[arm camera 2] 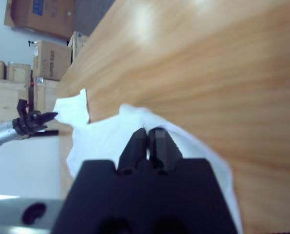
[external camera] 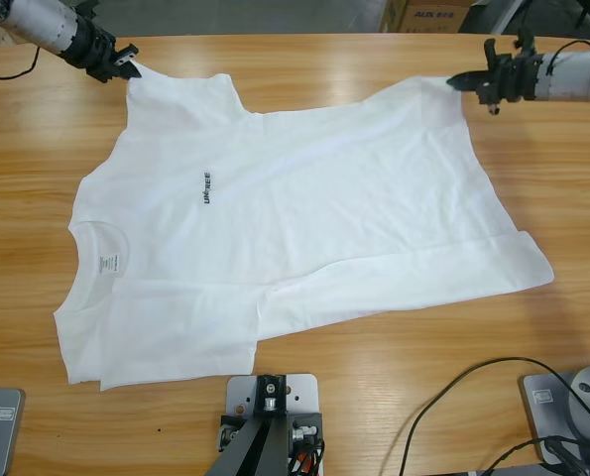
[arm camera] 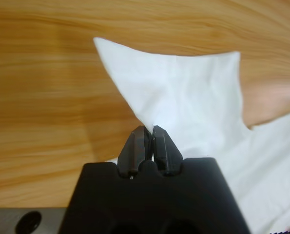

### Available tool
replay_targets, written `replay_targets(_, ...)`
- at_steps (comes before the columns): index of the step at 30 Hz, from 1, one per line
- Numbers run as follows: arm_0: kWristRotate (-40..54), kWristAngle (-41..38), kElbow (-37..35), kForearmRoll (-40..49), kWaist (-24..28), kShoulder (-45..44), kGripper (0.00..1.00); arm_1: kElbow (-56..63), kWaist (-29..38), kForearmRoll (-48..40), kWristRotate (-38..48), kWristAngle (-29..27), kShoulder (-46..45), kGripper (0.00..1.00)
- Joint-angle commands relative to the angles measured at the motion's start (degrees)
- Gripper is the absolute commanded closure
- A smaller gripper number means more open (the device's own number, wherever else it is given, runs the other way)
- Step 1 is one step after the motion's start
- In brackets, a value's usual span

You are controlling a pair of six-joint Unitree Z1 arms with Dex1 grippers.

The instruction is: Fold clothes

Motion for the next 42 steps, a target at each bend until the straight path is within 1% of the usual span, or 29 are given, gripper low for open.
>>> replay_targets(1,0.0,-5.6,6.2,-0.9,0.2,-7.9,1.0,0.8,-0.7,8.6,0.7,4.8,-7.3,1.0)
replay_targets(4,0.0,-6.6,9.9,-1.2,0.7,-11.5,1.0,1.2,-0.7,12.9,0.5,5.0,-10.3,1.0)
replay_targets(9,0.0,-12.9,16.7,-1.2,0.8,-14.5,1.0,1.2,-0.7,26.0,0.3,4.2,-12.7,1.0)
replay_targets(12,0.1,-13.2,20.9,-1.6,0.8,-15.9,1.0,2.2,-0.8,29.0,0.1,3.6,-14.2,1.0)
replay_targets(16,0.2,-14.8,24.4,-2.5,0.8,-18.1,1.0,2.4,-0.9,36.0,-0.3,2.7,-17.0,1.0)
replay_targets(23,1.6,-16.5,30.3,-3.3,1.4,-22.3,1.0,2.2,-5.4,48.9,-4.7,-1.4,-19.9,1.0)
replay_targets(27,3.0,-22.8,33.2,-3.6,1.7,-26.1,1.0,1.9,-5.9,53.2,-6.2,-3.7,-19.6,1.0)
replay_targets(30,2.9,-24.2,37.1,-2.6,2.0,-29.1,1.0,1.6,-5.9,56.3,-8.2,-5.8,-18.7,1.0)
replay_targets(35,2.9,-27.5,42.5,-0.7,2.1,-30.1,1.0,1.6,-6.2,60.2,-10.3,-8.6,-19.9,1.0)
replay_targets(38,3.1,-30.4,44.1,0.4,2.0,-30.3,1.0,1.6,-6.4,64.0,-12.3,-10.5,-20.3,1.0)
replay_targets(42,3.2,-31.2,45.1,1.6,2.0,-32.5,1.0,1.6,-7.3,67.7,-13.8,-12.7,-23.6,1.0)
